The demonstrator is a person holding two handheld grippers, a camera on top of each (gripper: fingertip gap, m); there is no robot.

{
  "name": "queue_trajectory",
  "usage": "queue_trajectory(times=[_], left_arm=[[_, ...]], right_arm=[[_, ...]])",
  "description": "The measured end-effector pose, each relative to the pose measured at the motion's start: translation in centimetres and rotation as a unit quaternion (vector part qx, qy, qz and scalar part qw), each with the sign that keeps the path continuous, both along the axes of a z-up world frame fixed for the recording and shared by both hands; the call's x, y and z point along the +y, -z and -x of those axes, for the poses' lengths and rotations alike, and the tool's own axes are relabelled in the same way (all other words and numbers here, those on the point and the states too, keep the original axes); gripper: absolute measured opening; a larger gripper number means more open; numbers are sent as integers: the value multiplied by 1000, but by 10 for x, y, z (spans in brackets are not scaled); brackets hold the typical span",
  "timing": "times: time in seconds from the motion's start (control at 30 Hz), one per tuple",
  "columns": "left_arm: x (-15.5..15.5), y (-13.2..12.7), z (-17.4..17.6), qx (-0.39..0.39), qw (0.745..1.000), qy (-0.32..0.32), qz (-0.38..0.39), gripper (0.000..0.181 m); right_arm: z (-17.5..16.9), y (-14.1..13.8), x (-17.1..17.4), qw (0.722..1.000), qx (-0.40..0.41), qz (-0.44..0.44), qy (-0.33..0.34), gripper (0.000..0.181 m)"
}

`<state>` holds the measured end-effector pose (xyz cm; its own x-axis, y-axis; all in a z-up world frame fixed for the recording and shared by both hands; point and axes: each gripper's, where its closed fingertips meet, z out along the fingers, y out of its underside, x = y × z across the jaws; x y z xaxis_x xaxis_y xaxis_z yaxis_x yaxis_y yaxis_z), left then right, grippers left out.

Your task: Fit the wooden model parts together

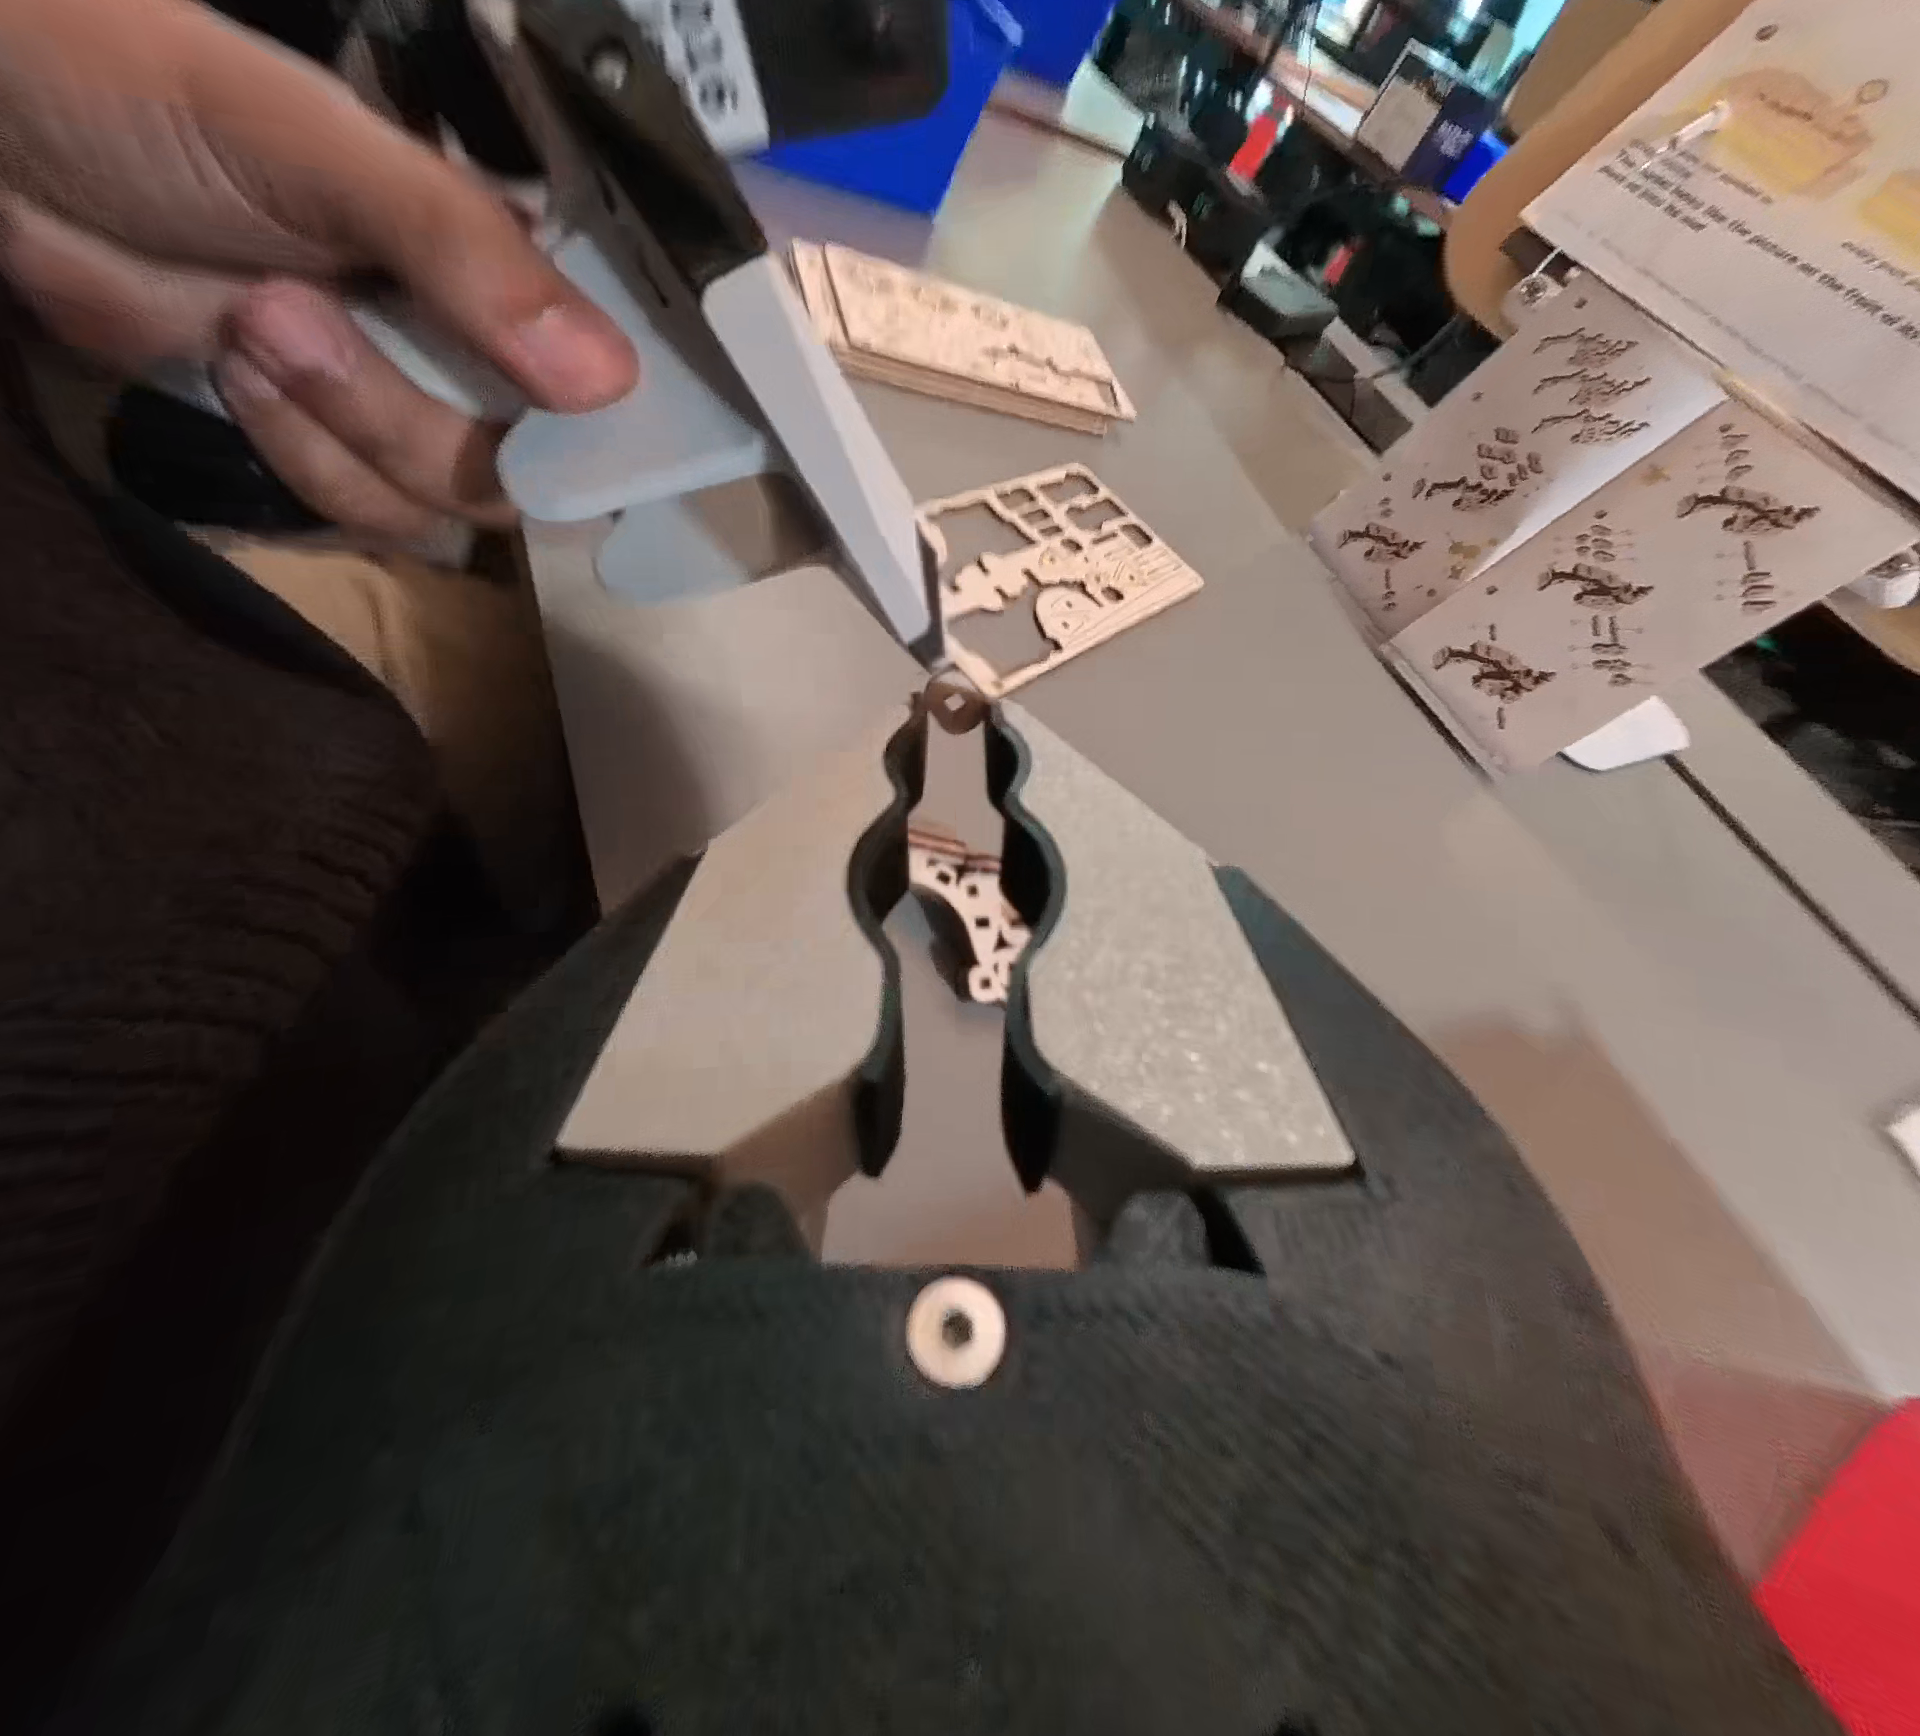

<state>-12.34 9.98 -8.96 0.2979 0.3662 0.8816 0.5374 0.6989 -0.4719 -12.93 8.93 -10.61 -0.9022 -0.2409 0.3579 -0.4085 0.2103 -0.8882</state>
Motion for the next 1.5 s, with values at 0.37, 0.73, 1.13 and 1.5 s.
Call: queue_trajectory(times=[0.37, 0.73, 1.13, 1.5], left_arm=[[10, -34, -10, 62, 980, 71, -173, 27], [19, -33, -13, 63, 978, 105, -167, 16], [19, -32, -10, 71, 977, 104, -172, 11], [-14, -18, -2, 62, 990, 33, -120, 11]], right_arm=[[-16, -48, 16, 973, -176, 108, -103, 10], [-25, -47, 19, 966, -198, 94, -135, 10], [-24, -44, 19, 964, -213, 83, -135, 10], [8, -48, 14, 959, -254, 100, -81, 22]])
